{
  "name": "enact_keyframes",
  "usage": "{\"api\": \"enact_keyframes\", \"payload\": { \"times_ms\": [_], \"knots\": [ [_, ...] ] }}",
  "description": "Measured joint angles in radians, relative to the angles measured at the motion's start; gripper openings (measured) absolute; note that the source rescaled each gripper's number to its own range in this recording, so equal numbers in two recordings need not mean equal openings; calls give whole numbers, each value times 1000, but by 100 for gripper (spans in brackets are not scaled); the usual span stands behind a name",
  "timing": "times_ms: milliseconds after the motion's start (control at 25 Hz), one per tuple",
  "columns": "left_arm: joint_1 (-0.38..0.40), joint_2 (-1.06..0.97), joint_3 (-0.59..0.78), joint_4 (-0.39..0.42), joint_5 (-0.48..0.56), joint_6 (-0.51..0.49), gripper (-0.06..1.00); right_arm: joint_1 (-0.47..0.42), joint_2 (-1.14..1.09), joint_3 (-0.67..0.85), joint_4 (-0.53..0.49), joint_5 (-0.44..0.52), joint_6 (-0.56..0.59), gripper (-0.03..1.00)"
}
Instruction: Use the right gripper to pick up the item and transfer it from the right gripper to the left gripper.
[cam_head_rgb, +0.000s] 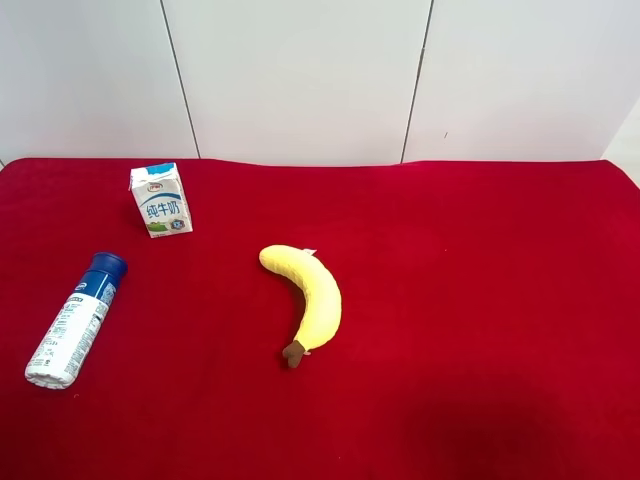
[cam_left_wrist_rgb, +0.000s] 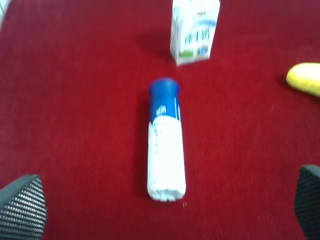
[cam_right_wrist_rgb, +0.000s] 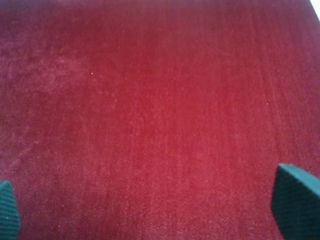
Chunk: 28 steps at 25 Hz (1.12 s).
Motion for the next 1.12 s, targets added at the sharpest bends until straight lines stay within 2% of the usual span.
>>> {"api": "enact_keyframes", "payload": {
  "times_ms": [360,640,1120],
  "knots": [
    [0,-39,61,-1,-10,20,100,0,0,0,0,0,0,100],
    [0,-39,206,-5,-132,10,100,0,0,0,0,0,0,100],
    [0,-39,209,-6,-143,7,100,0,0,0,0,0,0,100]
  ]
}}
